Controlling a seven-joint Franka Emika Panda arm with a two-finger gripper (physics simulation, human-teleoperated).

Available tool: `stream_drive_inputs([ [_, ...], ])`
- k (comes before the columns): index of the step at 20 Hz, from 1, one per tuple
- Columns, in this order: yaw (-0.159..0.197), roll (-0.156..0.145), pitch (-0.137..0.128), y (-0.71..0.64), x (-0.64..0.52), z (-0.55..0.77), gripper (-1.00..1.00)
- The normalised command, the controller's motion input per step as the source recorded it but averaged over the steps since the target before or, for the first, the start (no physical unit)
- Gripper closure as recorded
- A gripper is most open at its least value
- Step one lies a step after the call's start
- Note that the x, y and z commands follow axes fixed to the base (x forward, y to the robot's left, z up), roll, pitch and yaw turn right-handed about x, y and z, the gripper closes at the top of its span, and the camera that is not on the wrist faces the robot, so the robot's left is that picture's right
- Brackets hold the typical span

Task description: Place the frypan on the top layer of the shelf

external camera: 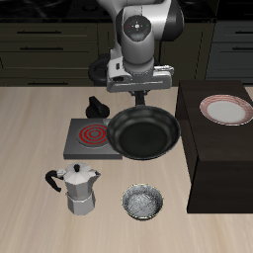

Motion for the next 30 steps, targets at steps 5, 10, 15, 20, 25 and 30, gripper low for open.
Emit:
stream_drive_inputs([
  [5, 0.038, 0.031, 0.005, 0.04, -0.06, -0.06, 1.0],
  [10, 0.017, 0.019, 0.004, 0.03, -0.05, -0.01, 1.0],
  [15, 0.036, 0.016, 0.002, 0.09, 0.04, 0.02, 1.0],
  [20, 0.015, 0.034, -0.005, 0.12, -0.02, 0.12, 1.0],
  [25, 0.027, 0.016, -0.006, 0.13, -0.04, 0.03, 1.0],
  [30, 0.003, 0.027, 0.006, 0.13, -0.06, -0.01, 1.0],
])
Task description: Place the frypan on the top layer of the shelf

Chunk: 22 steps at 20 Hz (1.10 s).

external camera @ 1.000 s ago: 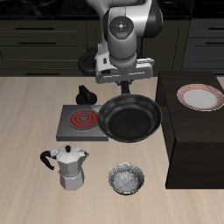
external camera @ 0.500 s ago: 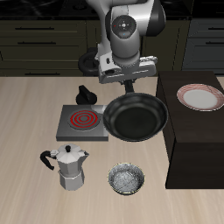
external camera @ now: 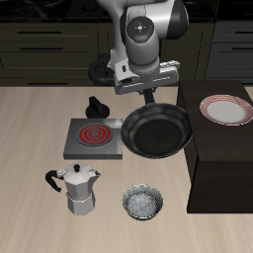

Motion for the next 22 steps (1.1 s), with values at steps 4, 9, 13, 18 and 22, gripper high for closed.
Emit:
stream_drive_inputs([
  [4, 0.019, 0.041, -0.012, 0.25, -0.1, 0.04, 1.0],
  [9, 0.008, -0.005, 0.001, 0.02, 0.02, 0.04, 1.0],
  [13, 0.007, -0.068, 0.034, -0.23, 0.21, -0.08, 1.0],
  [18, 0.03, -0.028, 0.022, -0.08, 0.17, -0.08, 1.0],
  [22, 0.09, 0.04, 0.008, 0.06, 0.03, -0.05, 1.0],
])
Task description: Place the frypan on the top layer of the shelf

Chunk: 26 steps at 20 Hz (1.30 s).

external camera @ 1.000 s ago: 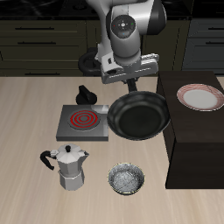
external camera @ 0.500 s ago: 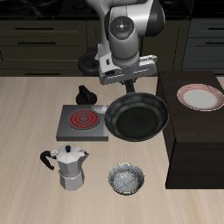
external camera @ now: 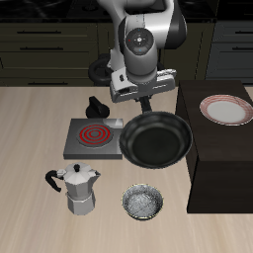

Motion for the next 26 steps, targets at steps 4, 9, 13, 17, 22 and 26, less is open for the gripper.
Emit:
stream_drive_inputs([
  [4, 0.056, 0.04, 0.034, 0.01, 0.02, -0.09, 1.0],
  [9, 0.073, 0.071, -0.023, 0.2, -0.15, -0.03, 1.0],
  [13, 0.026, 0.053, 0.009, 0.17, -0.09, 0.0, 1.0],
  [17, 0.021, 0.04, -0.013, 0.09, -0.05, 0.05, 1.0],
  [22, 0.158, 0.117, -0.045, 0.23, -0.2, 0.03, 1.0],
  [26, 0.097, 0.086, -0.029, 0.23, -0.22, 0.01, 1.0],
])
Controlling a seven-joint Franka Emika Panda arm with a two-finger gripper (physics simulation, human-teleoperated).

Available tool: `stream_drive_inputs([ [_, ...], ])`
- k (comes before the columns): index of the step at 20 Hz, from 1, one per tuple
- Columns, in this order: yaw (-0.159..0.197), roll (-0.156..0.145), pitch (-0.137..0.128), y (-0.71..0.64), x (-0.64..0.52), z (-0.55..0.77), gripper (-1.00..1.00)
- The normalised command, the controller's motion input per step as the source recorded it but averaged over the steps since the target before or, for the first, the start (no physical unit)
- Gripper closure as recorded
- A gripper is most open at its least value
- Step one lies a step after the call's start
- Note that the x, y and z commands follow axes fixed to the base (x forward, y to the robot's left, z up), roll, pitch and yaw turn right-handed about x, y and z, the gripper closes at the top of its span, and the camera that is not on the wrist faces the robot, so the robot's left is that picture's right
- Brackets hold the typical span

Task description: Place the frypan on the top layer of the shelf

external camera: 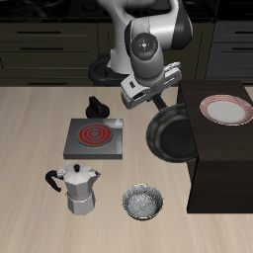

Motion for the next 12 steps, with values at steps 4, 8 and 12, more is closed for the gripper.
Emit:
stream_drive_inputs([
  [4, 0.025, 0.035, -0.001, 0.15, -0.1, -0.01, 1.0],
  [8, 0.09, 0.076, -0.051, 0.25, -0.2, 0.07, 1.0],
  [12, 0.116, 0.049, -0.035, 0.17, -0.18, 0.01, 1.0],
])
